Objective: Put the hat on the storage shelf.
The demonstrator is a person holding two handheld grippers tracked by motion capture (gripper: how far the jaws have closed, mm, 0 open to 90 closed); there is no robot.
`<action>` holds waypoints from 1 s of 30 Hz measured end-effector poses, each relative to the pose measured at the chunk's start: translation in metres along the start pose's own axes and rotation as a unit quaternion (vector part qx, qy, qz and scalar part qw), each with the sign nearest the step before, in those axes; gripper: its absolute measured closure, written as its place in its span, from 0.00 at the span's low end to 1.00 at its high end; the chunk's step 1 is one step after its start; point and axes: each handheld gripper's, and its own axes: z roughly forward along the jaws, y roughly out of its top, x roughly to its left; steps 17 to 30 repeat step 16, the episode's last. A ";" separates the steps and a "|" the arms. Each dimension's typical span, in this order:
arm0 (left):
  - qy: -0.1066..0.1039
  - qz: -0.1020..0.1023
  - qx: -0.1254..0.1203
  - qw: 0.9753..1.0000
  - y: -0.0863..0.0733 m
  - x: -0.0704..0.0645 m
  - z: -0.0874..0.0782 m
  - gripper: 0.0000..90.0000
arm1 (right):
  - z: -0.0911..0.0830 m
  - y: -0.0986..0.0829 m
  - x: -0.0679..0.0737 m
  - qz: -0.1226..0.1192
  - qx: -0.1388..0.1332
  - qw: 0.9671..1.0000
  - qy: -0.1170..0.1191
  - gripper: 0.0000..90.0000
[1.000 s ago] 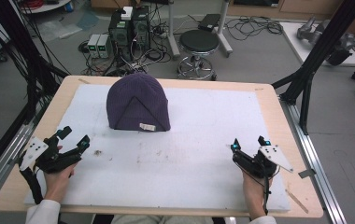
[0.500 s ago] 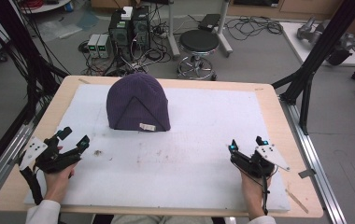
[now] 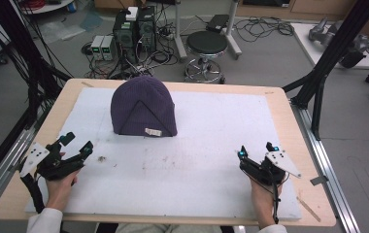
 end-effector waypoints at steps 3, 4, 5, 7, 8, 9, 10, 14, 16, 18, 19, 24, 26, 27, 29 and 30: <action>-0.001 0.002 0.002 1.000 0.000 0.000 0.000 0.20 | 0.000 0.000 0.000 -0.002 -0.002 1.000 -0.002 0.12; -0.002 0.002 0.001 1.000 0.000 0.000 0.000 0.20 | 0.000 0.000 0.000 0.000 -0.003 1.000 -0.002 0.12; -0.002 0.002 0.002 1.000 0.000 0.000 0.000 0.20 | 0.000 0.000 0.000 0.000 -0.004 1.000 -0.002 0.13; -0.002 0.001 0.002 1.000 0.000 0.000 0.000 0.20 | -0.001 0.000 0.000 0.001 -0.003 1.000 -0.003 0.12; -0.002 0.001 0.003 1.000 0.000 0.000 0.000 0.20 | 0.000 0.000 0.000 0.000 -0.003 1.000 -0.003 0.12; -0.002 0.001 0.003 1.000 0.000 0.000 0.000 0.20 | 0.000 0.000 0.000 -0.001 -0.002 1.000 -0.003 0.12; -0.003 0.001 0.002 1.000 0.000 0.000 0.000 0.20 | 0.000 0.000 0.000 -0.001 -0.001 1.000 -0.002 0.12; -0.004 0.002 0.004 1.000 0.000 0.000 0.000 0.20 | 0.000 0.000 0.000 0.001 -0.001 1.000 -0.002 0.12; -0.004 0.001 0.003 1.000 -0.001 0.000 0.001 0.20 | -0.001 0.000 0.000 0.001 0.000 1.000 -0.002 0.12; -0.004 0.001 0.003 1.000 -0.001 0.000 0.001 0.20 | -0.001 0.000 0.000 0.001 0.000 1.000 -0.002 0.12; -0.004 0.001 0.003 1.000 -0.001 0.000 0.001 0.20 | -0.001 0.000 0.000 0.001 0.000 1.000 -0.002 0.12; -0.004 0.001 0.003 1.000 -0.001 0.000 0.001 0.20 | -0.001 0.000 0.000 0.001 0.000 1.000 -0.002 0.12; -0.004 0.001 0.003 1.000 -0.001 0.000 0.001 0.20 | -0.001 0.000 0.000 0.001 0.000 1.000 -0.002 0.12; -0.004 0.001 0.003 1.000 -0.001 0.000 0.001 0.20 | -0.001 0.000 0.000 0.001 0.000 1.000 -0.002 0.12; -0.004 0.001 0.003 1.000 -0.001 0.000 0.001 0.20 | -0.001 0.000 0.000 0.001 0.000 1.000 -0.002 0.12; -0.004 0.001 0.003 1.000 -0.001 0.000 0.001 0.20 | -0.001 0.000 0.000 0.001 0.000 1.000 -0.002 0.12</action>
